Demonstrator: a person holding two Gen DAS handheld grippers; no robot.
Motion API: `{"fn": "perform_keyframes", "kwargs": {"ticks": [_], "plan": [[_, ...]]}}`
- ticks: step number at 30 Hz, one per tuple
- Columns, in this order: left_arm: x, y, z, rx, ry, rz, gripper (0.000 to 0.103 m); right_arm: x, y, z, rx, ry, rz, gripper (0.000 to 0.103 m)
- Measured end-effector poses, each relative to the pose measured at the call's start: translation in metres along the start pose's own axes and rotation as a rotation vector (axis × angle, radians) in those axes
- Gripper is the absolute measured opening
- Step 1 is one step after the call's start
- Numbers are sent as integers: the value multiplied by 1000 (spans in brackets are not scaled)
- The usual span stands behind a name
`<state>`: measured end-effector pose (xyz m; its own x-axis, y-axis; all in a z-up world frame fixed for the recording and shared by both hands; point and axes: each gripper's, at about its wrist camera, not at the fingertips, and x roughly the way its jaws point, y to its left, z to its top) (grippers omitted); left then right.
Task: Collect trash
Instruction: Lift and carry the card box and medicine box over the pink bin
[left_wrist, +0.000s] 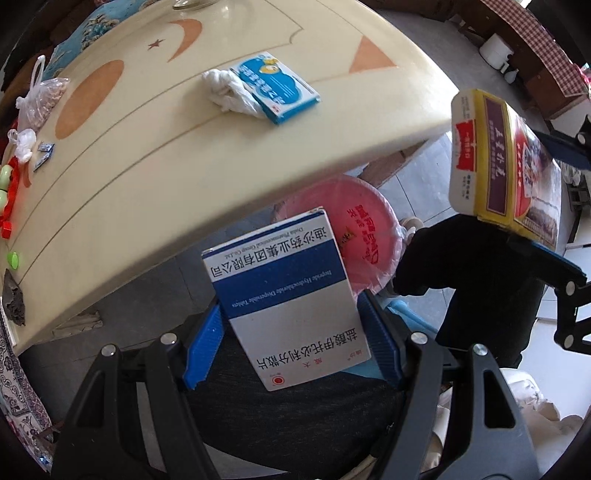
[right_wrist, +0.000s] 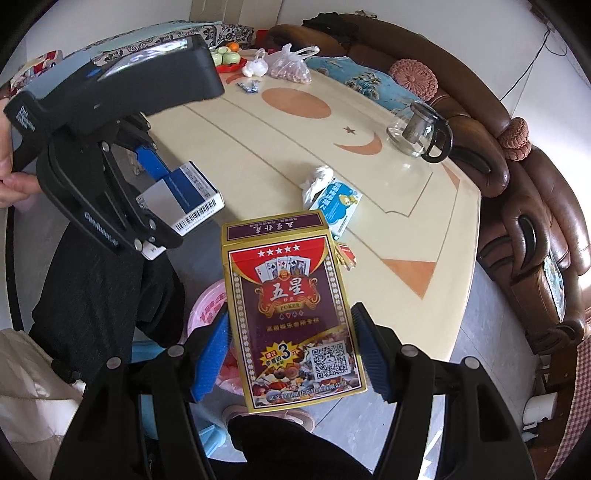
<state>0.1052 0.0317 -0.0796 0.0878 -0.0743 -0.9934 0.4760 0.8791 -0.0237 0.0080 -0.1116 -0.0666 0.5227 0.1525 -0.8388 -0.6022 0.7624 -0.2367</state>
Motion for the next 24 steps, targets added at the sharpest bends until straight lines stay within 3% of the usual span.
{"fn": "perform_keyframes", "kwargs": {"ticks": [13,24], "plan": [[34,-25,-7,60,-18,13,70,28,15,-4,-24,32,21,63],[87,-23,-12,65,-3,6,70,72,24,-26,-24,78,60,63]]}}
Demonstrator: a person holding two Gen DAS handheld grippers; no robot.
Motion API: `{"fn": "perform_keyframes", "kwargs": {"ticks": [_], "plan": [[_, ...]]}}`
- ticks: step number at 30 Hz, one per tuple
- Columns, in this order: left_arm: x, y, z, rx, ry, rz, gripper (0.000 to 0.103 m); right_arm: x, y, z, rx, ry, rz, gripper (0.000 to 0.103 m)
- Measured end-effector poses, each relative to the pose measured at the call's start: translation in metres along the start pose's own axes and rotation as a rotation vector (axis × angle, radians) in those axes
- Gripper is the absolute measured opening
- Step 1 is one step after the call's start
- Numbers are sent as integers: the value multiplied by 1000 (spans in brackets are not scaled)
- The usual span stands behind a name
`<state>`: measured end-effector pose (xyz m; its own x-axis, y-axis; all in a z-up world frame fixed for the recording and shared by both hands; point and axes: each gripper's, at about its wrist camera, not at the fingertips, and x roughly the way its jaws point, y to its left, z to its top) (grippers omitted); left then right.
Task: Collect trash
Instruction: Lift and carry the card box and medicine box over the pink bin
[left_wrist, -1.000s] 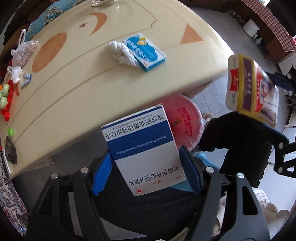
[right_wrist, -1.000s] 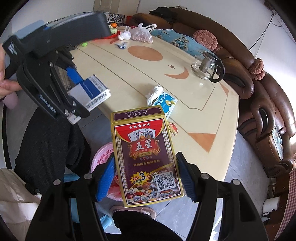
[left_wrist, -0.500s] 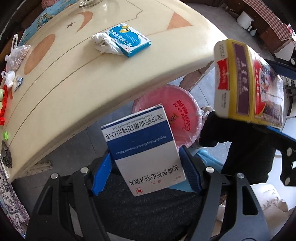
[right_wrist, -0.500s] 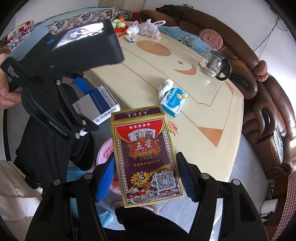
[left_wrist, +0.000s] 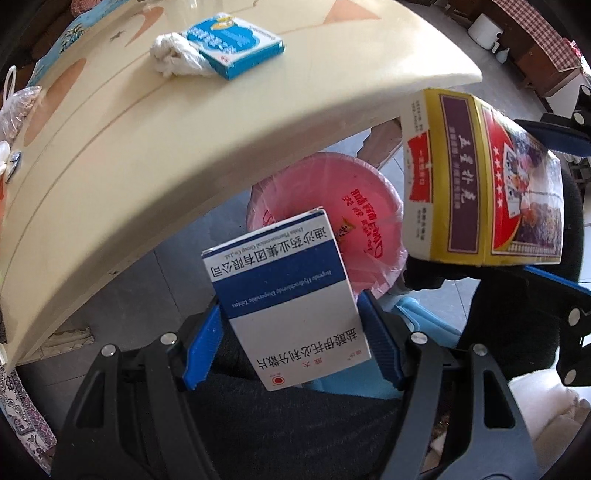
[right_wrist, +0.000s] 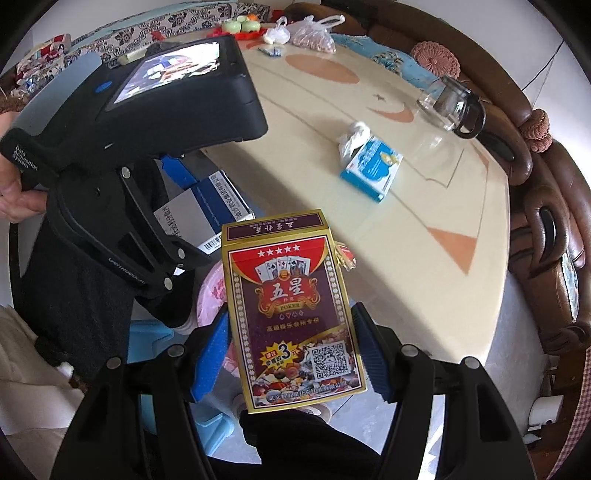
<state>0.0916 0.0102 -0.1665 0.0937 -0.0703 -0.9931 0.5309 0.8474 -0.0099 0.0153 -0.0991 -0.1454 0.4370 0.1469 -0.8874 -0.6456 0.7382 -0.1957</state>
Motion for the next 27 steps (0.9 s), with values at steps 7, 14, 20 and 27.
{"fn": "perform_keyframes", "kwargs": {"ticks": [7,14,20,27], "plan": [[43,-4,-2,-11,12,-34,70,39,0,-14,35,36,33,63],[82,4,1,-61,51,-99,70,84,-7,-31,74,70,42,63],[119,8,7,-98,104,-142,70,125,-17,-41,145,95,46,63],[159,12,15,-160,150,-174,70,171,-30,-50,244,124,61,63]]}}
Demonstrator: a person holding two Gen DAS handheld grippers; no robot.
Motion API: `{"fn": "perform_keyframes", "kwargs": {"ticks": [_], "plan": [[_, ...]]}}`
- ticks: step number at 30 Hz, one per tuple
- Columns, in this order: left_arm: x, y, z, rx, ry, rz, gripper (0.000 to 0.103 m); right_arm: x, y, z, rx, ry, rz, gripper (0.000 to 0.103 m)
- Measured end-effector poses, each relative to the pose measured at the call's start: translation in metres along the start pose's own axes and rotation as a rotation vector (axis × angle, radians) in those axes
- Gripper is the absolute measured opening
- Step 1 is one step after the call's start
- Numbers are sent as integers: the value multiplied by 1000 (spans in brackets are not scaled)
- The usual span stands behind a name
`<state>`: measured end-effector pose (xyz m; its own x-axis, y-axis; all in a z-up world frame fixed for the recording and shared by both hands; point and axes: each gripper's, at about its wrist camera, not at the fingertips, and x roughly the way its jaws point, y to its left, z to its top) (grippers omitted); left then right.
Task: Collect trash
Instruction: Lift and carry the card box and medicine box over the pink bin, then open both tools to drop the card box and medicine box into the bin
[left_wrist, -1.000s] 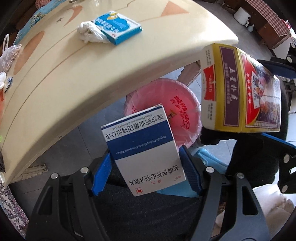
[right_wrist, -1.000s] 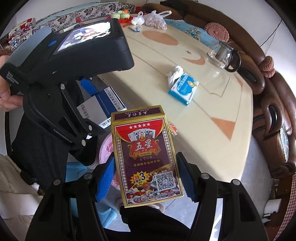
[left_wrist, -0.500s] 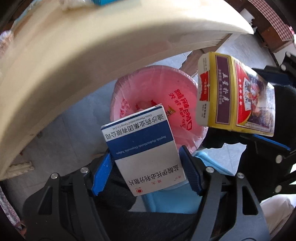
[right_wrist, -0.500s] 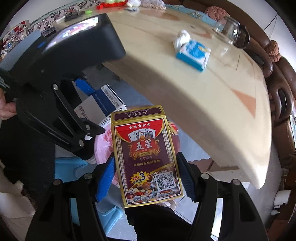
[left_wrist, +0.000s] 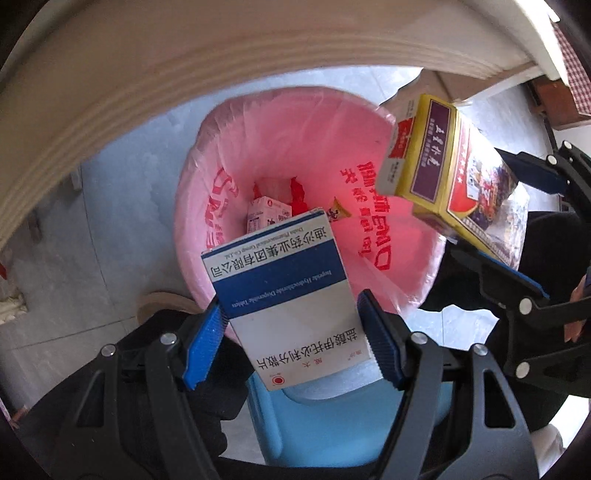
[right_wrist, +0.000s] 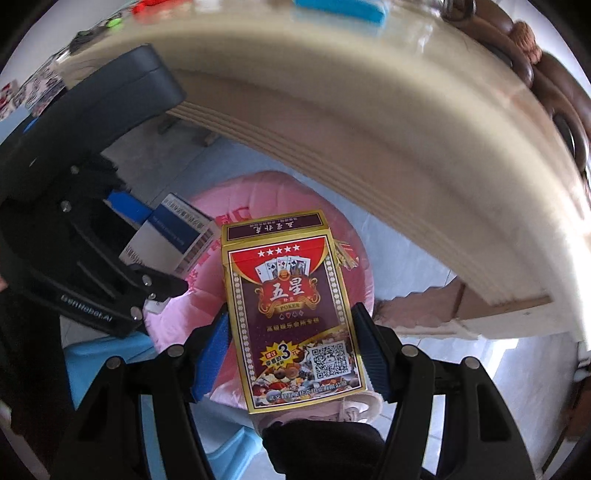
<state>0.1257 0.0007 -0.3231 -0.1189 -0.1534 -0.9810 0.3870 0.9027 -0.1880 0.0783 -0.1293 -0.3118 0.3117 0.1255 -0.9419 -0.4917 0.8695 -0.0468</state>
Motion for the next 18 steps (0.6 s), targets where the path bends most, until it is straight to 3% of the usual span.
{"fn": "perform_keyframes", "kwargs": {"ticks": [8,18], "plan": [[33,13,13,-68,70,-97,70,39,-12,0,42,68,30,63],[54,15,21,-86,116,-103,70,56,-12,2,40,101,59,63]]}}
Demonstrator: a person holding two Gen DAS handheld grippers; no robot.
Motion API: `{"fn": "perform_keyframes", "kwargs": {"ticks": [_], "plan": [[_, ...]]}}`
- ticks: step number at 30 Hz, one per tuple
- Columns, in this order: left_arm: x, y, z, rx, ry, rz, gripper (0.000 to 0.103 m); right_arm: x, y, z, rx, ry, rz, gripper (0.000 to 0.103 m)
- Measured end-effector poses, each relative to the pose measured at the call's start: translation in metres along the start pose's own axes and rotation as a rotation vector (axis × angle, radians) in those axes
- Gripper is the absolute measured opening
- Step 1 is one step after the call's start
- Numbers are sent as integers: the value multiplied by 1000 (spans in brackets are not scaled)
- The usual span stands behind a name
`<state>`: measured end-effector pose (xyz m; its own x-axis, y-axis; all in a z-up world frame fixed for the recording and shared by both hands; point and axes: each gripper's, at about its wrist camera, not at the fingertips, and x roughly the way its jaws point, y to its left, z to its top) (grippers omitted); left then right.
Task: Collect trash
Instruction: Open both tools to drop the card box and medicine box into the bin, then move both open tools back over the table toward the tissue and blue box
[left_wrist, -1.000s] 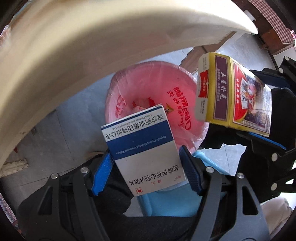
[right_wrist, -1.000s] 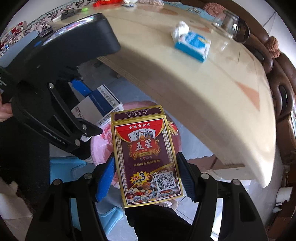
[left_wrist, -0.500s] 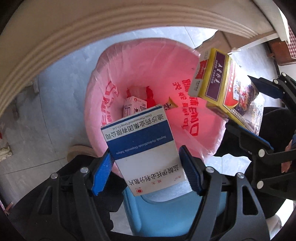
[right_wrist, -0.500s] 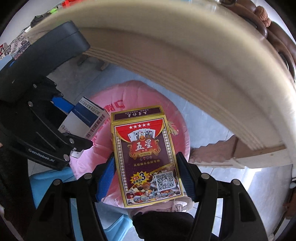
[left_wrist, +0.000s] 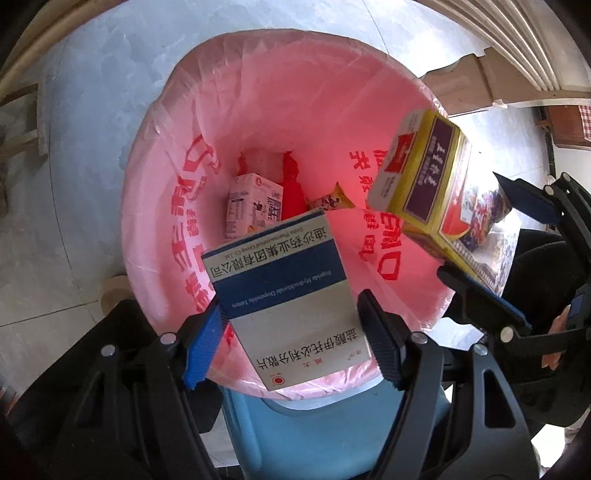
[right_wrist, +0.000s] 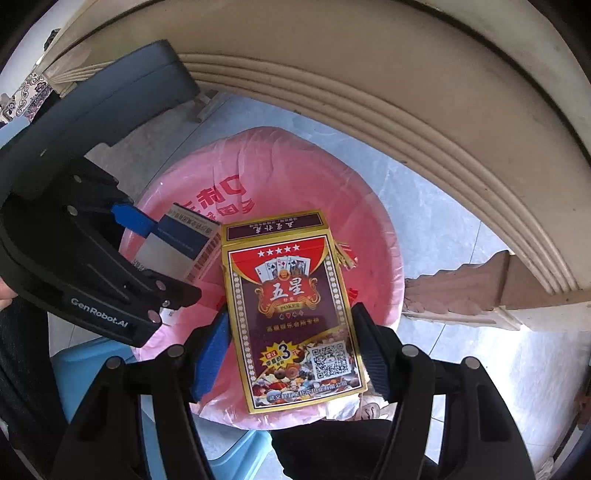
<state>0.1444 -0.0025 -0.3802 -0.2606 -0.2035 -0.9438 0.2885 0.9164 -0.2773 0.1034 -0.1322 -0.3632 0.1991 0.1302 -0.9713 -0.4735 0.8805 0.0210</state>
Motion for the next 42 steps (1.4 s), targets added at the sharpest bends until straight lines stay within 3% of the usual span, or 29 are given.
{"fn": "perform_keyframes", "kwargs": {"ticks": [9,11,15,33,38,40,42], "plan": [[-1,-2,3,16,13,32,71,1,-6,-3,17,18,43,65],[2,-5,4,31,12,48,77,2,-5,-2,14,18,34,70],[-2,-4,5,27,6,59,80,2,-5,-3,18,19,31,71],[-20,-16,-7,40,-40,108,81,-10,1,-7,24,9,33,71],[-62,-22,-37,55,-85,147,81,-50,11,-18,31,-23,52,71],[-91,-23,-51,53,-128,134,81,-75,16,-20,30,-55,61,75],[-134,-22,-63,36,-176,119,81,-110,18,-17,33,-112,72,85]]}}
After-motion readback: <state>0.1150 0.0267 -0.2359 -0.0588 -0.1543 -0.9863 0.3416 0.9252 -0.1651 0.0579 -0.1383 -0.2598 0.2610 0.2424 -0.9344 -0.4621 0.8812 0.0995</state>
